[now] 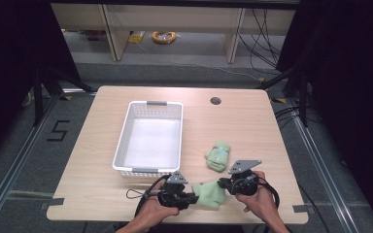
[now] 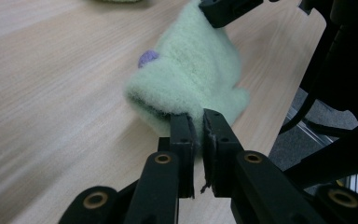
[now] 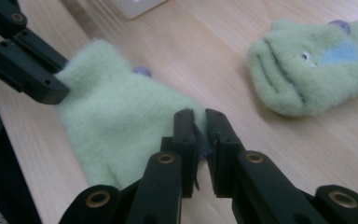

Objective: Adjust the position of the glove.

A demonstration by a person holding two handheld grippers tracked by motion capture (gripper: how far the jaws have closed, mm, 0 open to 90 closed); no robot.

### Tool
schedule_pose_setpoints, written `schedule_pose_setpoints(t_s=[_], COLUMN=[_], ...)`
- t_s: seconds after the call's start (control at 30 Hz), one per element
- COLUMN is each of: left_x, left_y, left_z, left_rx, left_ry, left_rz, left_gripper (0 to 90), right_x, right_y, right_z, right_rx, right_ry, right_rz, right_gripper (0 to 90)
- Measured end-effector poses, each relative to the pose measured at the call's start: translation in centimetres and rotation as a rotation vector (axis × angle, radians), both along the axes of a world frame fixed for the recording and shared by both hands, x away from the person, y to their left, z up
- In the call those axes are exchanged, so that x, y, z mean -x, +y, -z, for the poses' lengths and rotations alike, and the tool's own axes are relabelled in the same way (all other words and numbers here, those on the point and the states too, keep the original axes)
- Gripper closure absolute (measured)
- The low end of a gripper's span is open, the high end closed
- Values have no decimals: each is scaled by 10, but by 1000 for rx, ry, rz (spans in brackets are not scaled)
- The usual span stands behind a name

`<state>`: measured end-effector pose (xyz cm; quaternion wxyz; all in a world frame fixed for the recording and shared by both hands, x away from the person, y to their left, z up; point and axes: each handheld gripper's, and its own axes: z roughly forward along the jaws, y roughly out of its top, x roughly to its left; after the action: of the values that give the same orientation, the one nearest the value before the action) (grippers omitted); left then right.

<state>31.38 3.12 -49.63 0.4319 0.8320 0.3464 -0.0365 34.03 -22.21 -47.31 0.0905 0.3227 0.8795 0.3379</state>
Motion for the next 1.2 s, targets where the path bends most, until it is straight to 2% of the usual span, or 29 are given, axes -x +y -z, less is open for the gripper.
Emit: schedule_pose_setpoints(t_s=[0.07, 0.1, 0.13, 0.17, 0.2, 0.27, 0.3, 0.4, 0.47, 0.5, 0.53, 0.57, 0.6, 0.63, 0.7, 0.73, 0.77, 0.8, 0.83, 0.87, 0.9, 0.93, 0.97, 1.03, 1.1, 1.13, 1.17, 1.2], left_x=[0, 0, 0, -1, -1, -1, -1, -1, 0, 0, 0, 1, 1, 2, 4, 4, 4, 6, 6, 6, 7, 7, 8, 11, 14, 15, 18, 18], left_y=[0, -1, -1, -1, -1, -1, -1, 0, 1, 2, 2, 4, 4, 5, 6, 8, 9, 10, 14, 14, 18, 18, 20, 25, 30, 32, 35, 35], left_z=[4, 7, 7, 9, 11, 14, 15, 15, 14, 14, 13, 11, 11, 7, 5, 4, 3, 2, 1, 1, 1, 1, 0, -1, -1, -1, 0, 0], left_rx=[-8, -12, -12, -21, -28, -34, -30, -39, -39, -40, -36, -32, -32, -39, -40, -33, -37, -27, -26, -26, -26, -26, -32, -27, -27, -24, -18, -18], left_ry=[10, 19, 19, 16, 10, 18, 22, 11, 8, 15, 14, 23, 23, -3, -8, -11, -9, -4, 4, 4, 10, 10, 8, 13, 7, 3, 13, 13], left_rz=[-2, -6, -6, -9, -14, -23, -26, -14, -15, -11, -13, -14, -14, -19, -23, -24, -25, -41, -48, -48, -57, -57, -63, -63, -58, -67, -65, -65], left_gripper=[824, 824, 822, 821, 818, 807, 801, 792, 740, 740, 693, 606, 569, 541, 526, 511, 495, 480, 455, 442, 424, 407, 394, 383, 384, 384, 382, 378], right_x=[-1, -3, -3, -3, -2, -2, -2, -2, -3, -4, -4, -2, -2, -3, -4, -4, -6, -6, -9, -9, -14, -15, -18, -21, -31, -38, -45, -45], right_y=[1, 0, 0, 0, -1, -1, -2, -2, -2, -2, -4, -4, -4, -5, -6, -8, -8, -10, -11, -11, -14, -14, -14, -15, -17, -16, -17, -17], right_z=[2, 7, 9, 15, 16, 18, 19, 19, 18, 21, 18, 15, 15, 13, 12, 9, 8, 7, 3, 3, 2, -1, 0, -3, -6, -9, -9, -9], right_rx=[-6, 10, 7, 7, 9, -4, -10, -11, 2, -8, -3, -12, -12, -36, -38, -30, -52, -54, -65, -65, -84, -82, -110, -95, -93, -105, -100, -100], right_ry=[7, 30, 39, 29, 62, 60, 80, 77, 80, 50, 72, 75, 75, 59, 41, 39, 24, 26, 15, 15, -18, -7, -30, -27, -49, -49, -77, -77], right_rz=[4, 5, 2, 15, 17, 24, 30, 35, 23, 19, 15, 53, 53, 45, 42, 53, 64, 77, 109, 109, 127, 149, 166, 176, 193, 225, 233, 233], right_gripper=[839, 838, 838, 837, 836, 835, 831, 823, 791, 775, 740, 710, 710, 676, 661, 639, 622, 612, 555, 555, 547, 540, 529, 527, 514, 489, 486, 486])
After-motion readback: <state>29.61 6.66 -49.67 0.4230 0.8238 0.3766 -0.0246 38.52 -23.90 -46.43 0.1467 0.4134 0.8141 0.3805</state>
